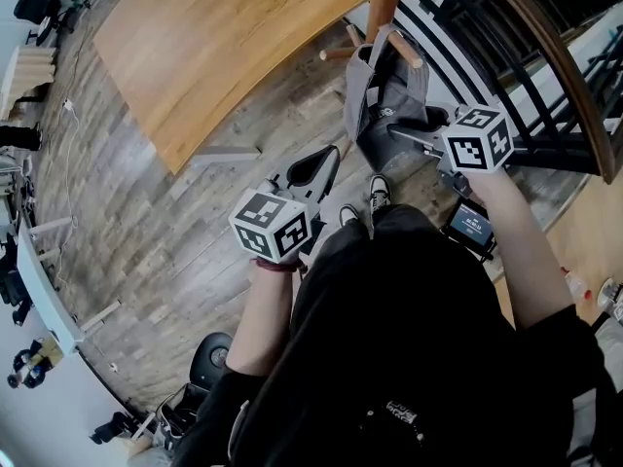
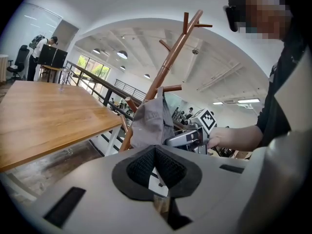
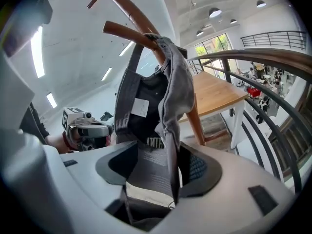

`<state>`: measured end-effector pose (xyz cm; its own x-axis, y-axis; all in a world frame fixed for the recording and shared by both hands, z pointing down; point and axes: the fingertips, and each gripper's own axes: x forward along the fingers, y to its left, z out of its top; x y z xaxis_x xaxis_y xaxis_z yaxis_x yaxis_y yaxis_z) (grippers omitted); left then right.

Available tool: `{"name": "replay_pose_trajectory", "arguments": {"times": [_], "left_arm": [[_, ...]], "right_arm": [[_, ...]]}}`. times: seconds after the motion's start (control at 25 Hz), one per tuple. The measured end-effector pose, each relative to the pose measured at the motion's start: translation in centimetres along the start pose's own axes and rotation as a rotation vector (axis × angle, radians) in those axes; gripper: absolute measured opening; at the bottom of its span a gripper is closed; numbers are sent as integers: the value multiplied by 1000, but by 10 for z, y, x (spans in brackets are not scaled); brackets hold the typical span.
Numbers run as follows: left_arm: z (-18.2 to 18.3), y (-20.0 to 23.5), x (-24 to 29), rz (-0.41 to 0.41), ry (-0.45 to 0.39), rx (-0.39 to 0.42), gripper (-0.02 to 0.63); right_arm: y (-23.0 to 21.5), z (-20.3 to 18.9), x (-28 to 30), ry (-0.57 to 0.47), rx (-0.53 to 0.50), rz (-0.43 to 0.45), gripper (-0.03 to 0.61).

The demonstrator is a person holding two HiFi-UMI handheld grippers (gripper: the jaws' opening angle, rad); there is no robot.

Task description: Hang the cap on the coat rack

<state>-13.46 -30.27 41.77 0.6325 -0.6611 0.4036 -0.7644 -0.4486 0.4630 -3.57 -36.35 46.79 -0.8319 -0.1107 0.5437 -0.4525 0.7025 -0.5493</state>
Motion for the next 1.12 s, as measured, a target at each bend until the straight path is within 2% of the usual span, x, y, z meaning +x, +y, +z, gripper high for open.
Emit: {"name": "replay_pose_trajectory", "arguments": {"times": [0.2,0.44,0.56,0.72,0.88,0.96,1.0,1.04,1.12], "left_arm": [[6,-11,-3,5,14,74,5],[33,-26,-20,-29,1,89,5],[22,-24,-31,-44,-1,103,5],[41,-31,-23,-61,-19,129,5],[59,-45,-22,-87,-46,166,5],[64,-53,-25,-101,-59,189,5],[69,-57,-27,-107,-69,204,5],[74,-61,-29,-113,-81,220,5],[86,-68,-36,-123,-112,250,5]], "right_arm": [[-21,-1,-17,-59,55,-46,287],[-32,16,-46,-101,99,-167,304],[-30,2,-45,-130,129,-204,307],[-28,15,-59,-142,115,-221,307],[-29,17,-74,-140,112,-287,307],[-13,23,-78,-169,104,-262,304],[-1,29,-80,-187,90,-234,293],[13,36,-81,-210,70,-198,250],[50,57,-86,-272,18,-101,38]]}}
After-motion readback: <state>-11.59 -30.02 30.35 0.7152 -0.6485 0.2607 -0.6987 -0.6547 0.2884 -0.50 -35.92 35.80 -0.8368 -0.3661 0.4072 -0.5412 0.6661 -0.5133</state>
